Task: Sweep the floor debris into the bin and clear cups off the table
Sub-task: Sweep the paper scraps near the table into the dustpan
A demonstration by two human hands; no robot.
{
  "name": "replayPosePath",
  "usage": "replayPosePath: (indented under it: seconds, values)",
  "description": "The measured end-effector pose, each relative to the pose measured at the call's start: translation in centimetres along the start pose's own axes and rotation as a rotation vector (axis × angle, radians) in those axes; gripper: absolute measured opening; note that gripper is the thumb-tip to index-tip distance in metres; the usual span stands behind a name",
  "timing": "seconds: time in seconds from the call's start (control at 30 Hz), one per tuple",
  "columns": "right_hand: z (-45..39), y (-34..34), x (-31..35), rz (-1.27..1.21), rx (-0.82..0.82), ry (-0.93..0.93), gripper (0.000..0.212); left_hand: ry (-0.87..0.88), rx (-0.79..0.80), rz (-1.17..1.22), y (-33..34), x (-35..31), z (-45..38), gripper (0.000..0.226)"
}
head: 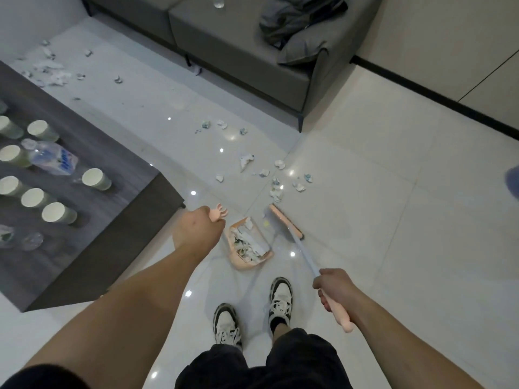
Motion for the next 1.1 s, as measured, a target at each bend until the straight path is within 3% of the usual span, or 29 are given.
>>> replayPosePath:
  seconds: [0.07, 0.23, 0.43, 0.7, 0.9, 1.1]
  values:
    - [-0.5, 0.5, 0.1, 0.053, 0.005, 0.009, 0.018, 0.001, 0.021, -0.005, 0.5, 0.3, 0.1, 0.025]
    - [0.2, 1.2, -1.2, 0.142, 0.077, 0.063, 0.018, 0.007, 0.007, -0.031, 1.0, 0.6, 0.1, 0.028]
    - [1.6, -0.4, -1.7, -0.008, 0.114, 0.057, 0.035, 0.002, 0.016, -0.031, 0.7, 1.0, -0.1, 0.026]
    - [-0.6, 0.5, -0.5, 0.067, 0.022, 0.002, 0.061, 0.002, 0.004, -0.053, 0.5, 1.1, 0.3, 0.025]
    - [-0.8, 0.7, -1.3, 0.190, 0.086, 0.034, 0.029, 0.005, 0.000, -0.044, 0.7, 0.9, 0.0, 0.026]
    - [1.3, -0.9, -1.9, 0.123, 0.130, 0.037, 0.049, 0.012, 0.007, -0.058, 1.0, 1.0, 0.0, 0.025]
Point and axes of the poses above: each hand's wrist, its own z-axis away from the middle knuckle, its own y-axis out of the palm, x = y × z, the point moved 10 cm from there along -z, towards the middle knuckle, and after that the axes turned 3 degrees about -z, right-handed, at the moved point
